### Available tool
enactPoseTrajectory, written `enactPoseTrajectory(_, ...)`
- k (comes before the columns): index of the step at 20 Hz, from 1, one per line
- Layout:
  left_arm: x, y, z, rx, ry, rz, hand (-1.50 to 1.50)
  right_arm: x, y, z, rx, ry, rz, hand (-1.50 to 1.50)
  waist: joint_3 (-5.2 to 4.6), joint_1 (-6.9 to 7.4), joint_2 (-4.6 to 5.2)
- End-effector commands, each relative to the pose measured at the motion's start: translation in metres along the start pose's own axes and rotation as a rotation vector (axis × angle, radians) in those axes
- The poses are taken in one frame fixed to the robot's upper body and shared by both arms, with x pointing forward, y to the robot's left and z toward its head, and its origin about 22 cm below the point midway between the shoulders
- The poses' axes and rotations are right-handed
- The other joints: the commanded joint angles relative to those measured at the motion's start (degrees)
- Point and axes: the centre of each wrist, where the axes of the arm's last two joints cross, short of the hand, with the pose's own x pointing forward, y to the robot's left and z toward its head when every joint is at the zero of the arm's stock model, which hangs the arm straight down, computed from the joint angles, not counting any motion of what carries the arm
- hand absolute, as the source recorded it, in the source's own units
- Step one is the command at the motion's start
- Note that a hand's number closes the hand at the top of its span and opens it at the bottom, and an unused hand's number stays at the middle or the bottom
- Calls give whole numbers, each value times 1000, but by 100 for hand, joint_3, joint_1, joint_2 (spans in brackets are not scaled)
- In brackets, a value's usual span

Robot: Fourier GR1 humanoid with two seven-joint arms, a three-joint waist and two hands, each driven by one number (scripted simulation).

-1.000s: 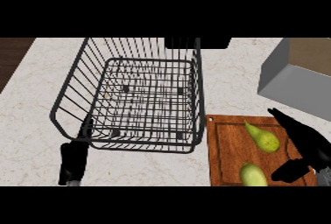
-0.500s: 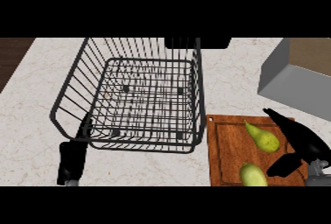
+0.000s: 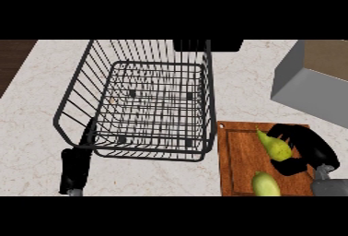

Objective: Pick the pear from the cutting board and place it in the tiered basket

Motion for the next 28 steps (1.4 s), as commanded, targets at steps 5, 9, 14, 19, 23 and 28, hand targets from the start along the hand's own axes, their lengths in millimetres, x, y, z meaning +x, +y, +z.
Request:
enactPoseTrajectory(5, 2, 2, 12, -7, 23, -7, 0, 2, 7, -22, -133, -80, 126, 150, -2, 27, 32)
enactPoseTrajectory(9, -25, 10, 9, 16, 41, -17, 0, 78, 35, 17, -60, -154, 248, 150, -14, -26, 14)
enactPoseTrajectory(14, -13, -1, 8, 6, 41, 4, 0, 121, 54, 59, -43, -153, 234, 150, -8, -37, 17)
enactPoseTrajectory(19, 12, 10, -4, 29, 32, -9, 0, 127, 23, 104, -160, -210, -33, 150, -5, -140, -5)
enactPoseTrajectory(23, -6, -6, 4, 11, 52, -6, 0, 143, -24, 141, -316, -299, -209, 150, -13, -157, -1)
enactPoseTrajectory(28, -8, 13, 4, 12, 43, -1, 0, 148, -62, 198, -505, -405, -197, 150, -16, -69, 7)
